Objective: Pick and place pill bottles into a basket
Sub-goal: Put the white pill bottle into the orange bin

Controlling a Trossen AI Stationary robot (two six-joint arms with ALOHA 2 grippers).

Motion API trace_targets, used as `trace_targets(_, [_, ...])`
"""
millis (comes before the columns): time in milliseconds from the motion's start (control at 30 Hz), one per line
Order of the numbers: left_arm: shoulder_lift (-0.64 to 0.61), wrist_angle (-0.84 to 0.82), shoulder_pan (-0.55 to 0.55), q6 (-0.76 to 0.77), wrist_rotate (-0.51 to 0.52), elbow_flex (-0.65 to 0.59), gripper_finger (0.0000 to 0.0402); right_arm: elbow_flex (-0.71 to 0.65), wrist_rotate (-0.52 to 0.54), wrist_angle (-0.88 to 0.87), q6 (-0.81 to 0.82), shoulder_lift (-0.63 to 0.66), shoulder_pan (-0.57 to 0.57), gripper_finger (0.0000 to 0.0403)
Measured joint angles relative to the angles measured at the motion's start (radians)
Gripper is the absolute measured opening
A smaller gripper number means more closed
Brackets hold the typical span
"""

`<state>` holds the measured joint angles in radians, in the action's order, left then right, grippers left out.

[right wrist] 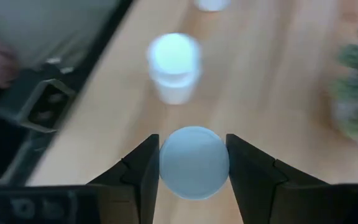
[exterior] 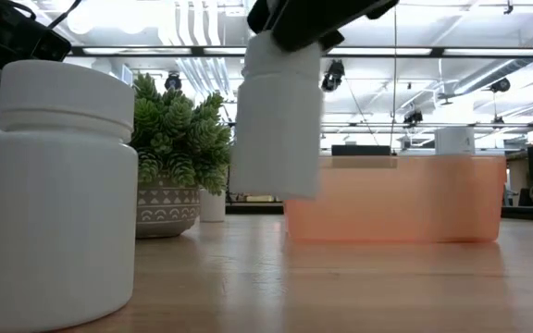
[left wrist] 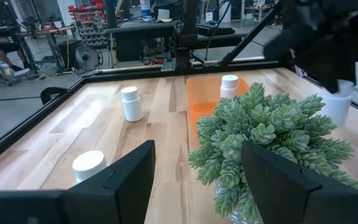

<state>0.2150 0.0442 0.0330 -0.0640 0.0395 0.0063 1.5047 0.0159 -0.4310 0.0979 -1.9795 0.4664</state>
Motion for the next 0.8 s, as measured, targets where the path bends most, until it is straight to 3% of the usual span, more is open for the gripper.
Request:
trace_targets(167, [0.0, -0.001, 0.0, 0.0, 0.0, 0.0, 0.0221, -0.004, 0.061, -0.096, 0.018, 0.042, 0.001, 0.0146])
trace_targets(467, [0.001, -0.001, 0.0, 0.0, 0.0, 0.0, 0.0221, -0.08, 0.283, -0.113, 0.043, 0.177, 0.039, 0.0146])
trace_targets(800, [0.0, 0.0, 0.0, 0.0, 0.0, 0.0, 0.0221, -0.345, 0.354, -0.021, 0.123, 0.417, 0.04, 0.0146])
